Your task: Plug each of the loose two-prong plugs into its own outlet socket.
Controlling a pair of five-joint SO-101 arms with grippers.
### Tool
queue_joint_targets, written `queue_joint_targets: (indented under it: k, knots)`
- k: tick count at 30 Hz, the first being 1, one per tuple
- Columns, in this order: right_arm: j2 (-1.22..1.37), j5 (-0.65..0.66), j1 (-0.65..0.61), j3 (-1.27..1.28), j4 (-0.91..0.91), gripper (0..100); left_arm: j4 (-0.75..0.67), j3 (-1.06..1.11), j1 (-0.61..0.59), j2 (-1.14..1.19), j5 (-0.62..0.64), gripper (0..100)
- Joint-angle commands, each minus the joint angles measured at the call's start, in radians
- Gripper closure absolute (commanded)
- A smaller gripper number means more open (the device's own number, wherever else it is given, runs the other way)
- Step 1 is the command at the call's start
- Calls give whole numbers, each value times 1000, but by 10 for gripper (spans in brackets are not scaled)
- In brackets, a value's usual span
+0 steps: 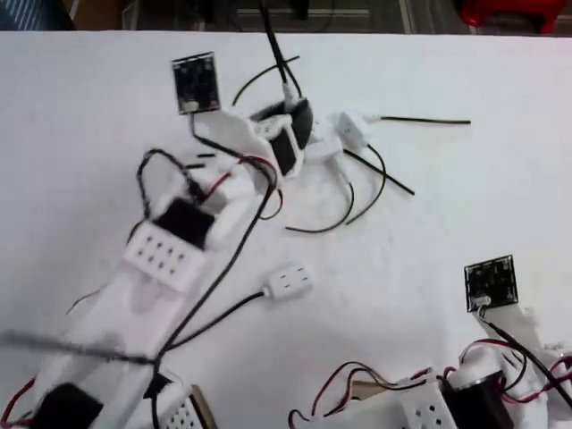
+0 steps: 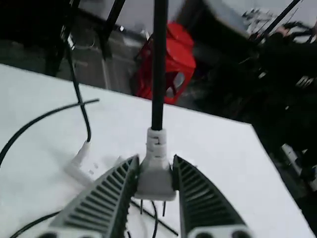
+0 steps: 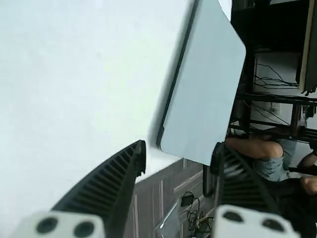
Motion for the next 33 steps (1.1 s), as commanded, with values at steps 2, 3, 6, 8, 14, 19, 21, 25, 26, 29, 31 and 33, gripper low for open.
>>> queue_joint_targets:
  k: [2, 3, 6, 8, 14, 19, 21, 25, 26, 29, 31, 33]
  knots:
    - [-5, -133, -93, 74, -97, 781, -28, 61, -15, -298, 61, 976]
    - [-5, -147, -114, 77, -96, 781, -28, 98, -15, -352, 95, 976]
    - [-5, -193, -174, 77, -77, 781, -123, 233, -19, -492, 180, 976]
    - [-4, -229, -219, 77, -54, 781, -261, 353, -41, -562, 209, 976]
    - [-4, -325, -343, 77, 2, 781, -743, 690, -111, -644, 410, 976]
    - [-2, -428, -458, 69, 10, 783, -944, 824, -108, -647, 519, 976]
    - [4, -466, -510, 55, 47, 783, -944, 835, -108, -647, 519, 976]
    - [120, -569, -615, -28, 114, 783, -947, 845, -107, -648, 519, 976]
    - [171, -591, -636, -51, 116, 783, -947, 845, -107, -648, 519, 976]
    - [358, -646, -704, -143, 116, 783, -944, 845, -107, -648, 520, 976]
    - [496, -695, -748, -232, 117, 783, -942, 847, -105, -648, 520, 976]
    - [622, -744, -796, -333, 133, 783, -942, 852, -105, -648, 520, 976]
